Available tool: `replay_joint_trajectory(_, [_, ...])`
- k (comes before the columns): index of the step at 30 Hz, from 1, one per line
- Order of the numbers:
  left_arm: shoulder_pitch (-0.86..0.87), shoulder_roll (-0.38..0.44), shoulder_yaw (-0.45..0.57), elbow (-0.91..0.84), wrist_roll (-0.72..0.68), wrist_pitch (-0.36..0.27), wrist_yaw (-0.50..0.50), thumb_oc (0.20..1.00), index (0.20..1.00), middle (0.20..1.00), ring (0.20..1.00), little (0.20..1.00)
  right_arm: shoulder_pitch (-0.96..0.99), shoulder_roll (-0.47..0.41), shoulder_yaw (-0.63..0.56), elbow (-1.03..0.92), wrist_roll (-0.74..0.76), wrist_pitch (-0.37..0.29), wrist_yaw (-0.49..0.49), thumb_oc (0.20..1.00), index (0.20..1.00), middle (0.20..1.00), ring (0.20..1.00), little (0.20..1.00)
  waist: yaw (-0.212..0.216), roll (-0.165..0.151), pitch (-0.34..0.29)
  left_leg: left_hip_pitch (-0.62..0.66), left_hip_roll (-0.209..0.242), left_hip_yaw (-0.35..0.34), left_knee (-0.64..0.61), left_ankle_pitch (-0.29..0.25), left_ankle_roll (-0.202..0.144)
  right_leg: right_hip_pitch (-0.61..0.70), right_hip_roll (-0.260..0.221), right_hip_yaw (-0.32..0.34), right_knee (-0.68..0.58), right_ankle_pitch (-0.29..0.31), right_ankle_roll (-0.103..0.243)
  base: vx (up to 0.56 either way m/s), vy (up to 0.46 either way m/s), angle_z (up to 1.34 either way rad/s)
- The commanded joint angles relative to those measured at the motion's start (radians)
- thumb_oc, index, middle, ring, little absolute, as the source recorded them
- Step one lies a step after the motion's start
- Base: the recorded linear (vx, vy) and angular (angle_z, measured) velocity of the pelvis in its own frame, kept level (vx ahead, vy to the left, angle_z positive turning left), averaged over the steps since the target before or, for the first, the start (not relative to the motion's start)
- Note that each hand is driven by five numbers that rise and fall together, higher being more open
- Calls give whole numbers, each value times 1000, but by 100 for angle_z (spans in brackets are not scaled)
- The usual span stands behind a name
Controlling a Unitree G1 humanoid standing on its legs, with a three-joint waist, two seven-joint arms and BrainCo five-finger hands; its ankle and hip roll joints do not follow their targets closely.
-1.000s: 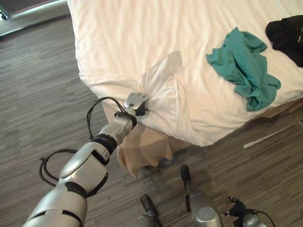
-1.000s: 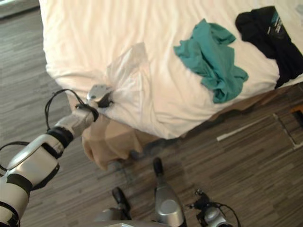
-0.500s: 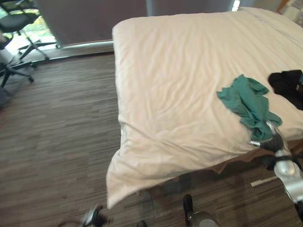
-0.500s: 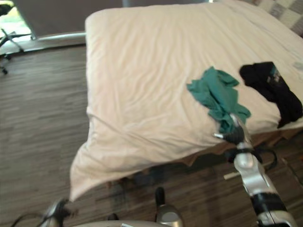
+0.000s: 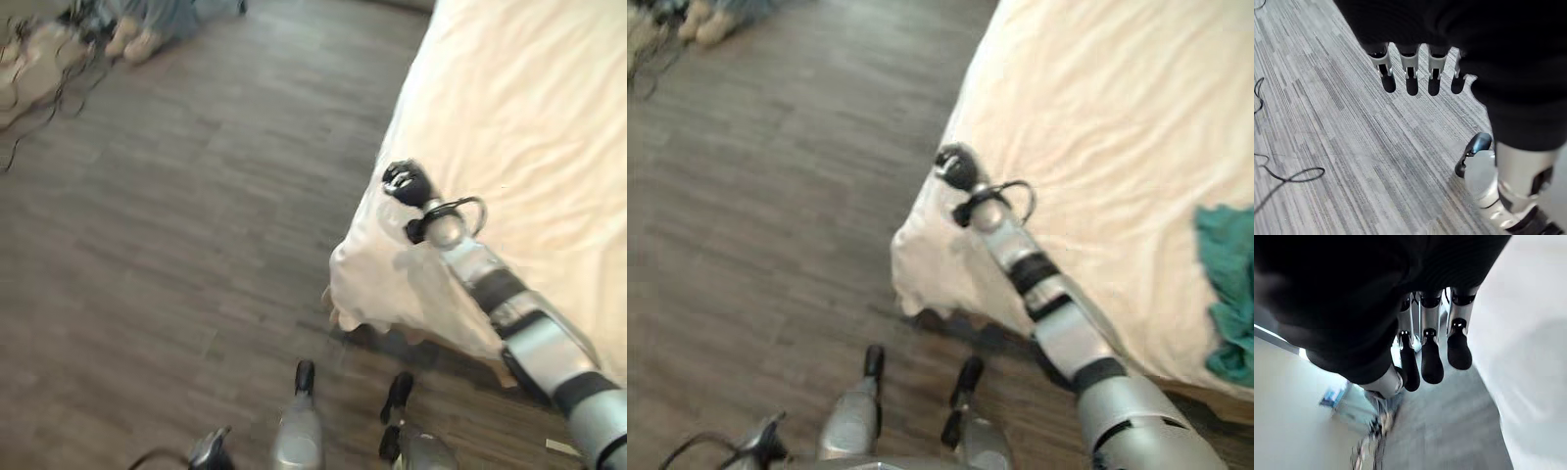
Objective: Tidy up the quilt and then pick up the clothes from the bed and put them into the laundry hamper.
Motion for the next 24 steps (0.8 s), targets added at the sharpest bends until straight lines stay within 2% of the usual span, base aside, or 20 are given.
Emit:
replay_joint_trajectory(1, [-112, -6, -48, 26, -115, -13, 66, 1000, 1000, 1000, 1000, 1000, 69, 93, 1, 84, 124, -11, -9, 200, 200, 200, 200, 200, 6, 32, 58, 20, 42, -8, 7, 16, -78, 23, -107, 53, 93, -104, 71, -75, 35, 52])
replay_joint_trajectory(4, [-137, -28, -63, 6, -132, -15, 77, 1000, 1000, 1000, 1000, 1000, 149, 139, 28, 134, 107, 4, 14, 200, 200, 200, 200, 200, 0, 46, 60, 8, 34, -14, 8, 22, -74, 11, -115, 48, 110, -108, 71, -23, 54, 23])
replay_joint_trajectory(5, [-142, -50, -86, -14, -121, -21, 76, 1000, 1000, 1000, 1000, 1000, 241, 165, 62, 178, 67, 22, 39, 200, 200, 200, 200, 200, -12, 49, 57, 17, 29, -10, 10, 17, -70, 17, -119, 51, 112, -113, 71, 15, 70, 16])
replay_joint_trajectory(7, [-138, -59, -95, -21, -112, -23, 74, 1000, 1000, 1000, 1000, 1000, 299, 168, 83, 196, 45, 29, 56, 200, 200, 200, 200, 200, -22, 46, 52, 27, 26, -6, 10, 11, -68, 25, -118, 56, 108, -114, 72, 22, 62, 17])
replay_joint_trajectory(10, [-115, -51, -68, -20, -85, -21, 64, 1000, 1000, 1000, 1000, 1000, 476, 72, 135, 59, -9, 12, 122, 200, 200, 200, 200, 200, -73, 0, 31, 67, 23, 23, 12, -15, -58, 49, -114, 84, 89, -109, 74, 32, 73, 2])
replay_joint_trajectory(12, [-95, -36, -18, -11, -76, -9, 55, 1000, 1000, 1000, 1000, 1000, 563, -36, 140, -176, 39, -16, 185, 200, 200, 200, 200, 200, -113, -38, 12, 114, 26, 53, 14, -39, -53, 70, -108, 113, 83, -111, 77, 68, 51, -38])
replay_joint_trajectory(13, [-95, -37, -18, -11, -75, -8, 55, 1000, 1000, 1000, 1000, 1000, 565, -40, 140, -182, 40, -12, 186, 200, 200, 200, 200, 200, -113, -38, 10, 111, 24, 54, 13, -35, -52, 67, -109, 114, 81, -107, 77, 140, 68, -58])
replay_joint_trajectory(14, [-59, -19, 36, 2, -58, 1, 36, 1000, 1000, 1000, 1000, 1000, 643, -168, 93, -467, 166, -61, 261, 200, 200, 200, 200, 200, -161, -74, -19, 169, 23, 89, 14, -63, -46, 92, -101, 143, 80, -110, 79, 82, 48, -64])
replay_joint_trajectory(15, [-58, -20, 35, 2, -58, 1, 36, 1000, 1000, 1000, 1000, 1000, 646, -172, 92, -473, 168, -58, 262, 200, 200, 200, 200, 200, -160, -74, -20, 166, 22, 90, 13, -59, -45, 90, -102, 144, 79, -107, 79, 158, 72, -63])
replay_joint_trajectory(17, [-28, -12, 67, 17, -39, 2, 15, 1000, 1000, 1000, 1000, 1000, 723, -277, -6, -708, 288, -113, 306, 200, 200, 200, 200, 200, -197, -91, -57, 222, 20, 120, 12, -85, -42, 122, -98, 166, 75, -114, 82, 156, 44, -71])
replay_joint_trajectory(18, [-24, -17, 74, 22, -33, 2, 1, 1000, 1000, 1000, 1000, 1000, 743, -302, -59, -780, 341, -126, 316, 200, 200, 200, 200, 200, -213, -94, -78, 245, 17, 133, 12, -94, -40, 137, -98, 174, 73, -116, 85, 154, 44, -49])
replay_joint_trajectory(21, [-15, -28, 90, 16, -35, -6, -17, 1000, 1000, 1000, 1000, 1000, 786, -294, -204, -873, 447, -157, 291, 200, 200, 200, 200, 200, -248, -93, -126, 285, 8, 149, 10, -112, -30, 156, -102, 195, 71, -116, 85, 132, 45, -35])
replay_joint_trajectory(22, [-19, -31, 79, 9, -37, -10, -18, 1000, 1000, 1000, 1000, 1000, 792, -265, -251, -872, 545, -163, 295, 200, 200, 200, 200, 200, -253, -88, -130, 293, 5, 153, 15, -120, -28, 155, -104, 205, 82, -121, 86, 46, 37, -31])
replay_joint_trajectory(23, [-21, -36, 74, -1, -42, -14, -22, 1000, 1000, 1000, 1000, 1000, 784, -238, -270, -855, 609, -170, 288, 200, 200, 200, 200, 200, -258, -84, -124, 290, 3, 152, 24, -124, -25, 147, -106, 210, 99, -122, 86, -129, 69, -20])
replay_joint_trajectory(24, [-53, -39, 48, -28, -59, -19, -27, 1000, 1000, 1000, 1000, 1000, 720, -210, -284, -807, 648, -180, 248, 200, 200, 200, 200, 200, -272, -73, -79, 258, 2, 156, 97, -144, -20, 80, -113, 240, 187, -134, 90, -153, 58, -10])
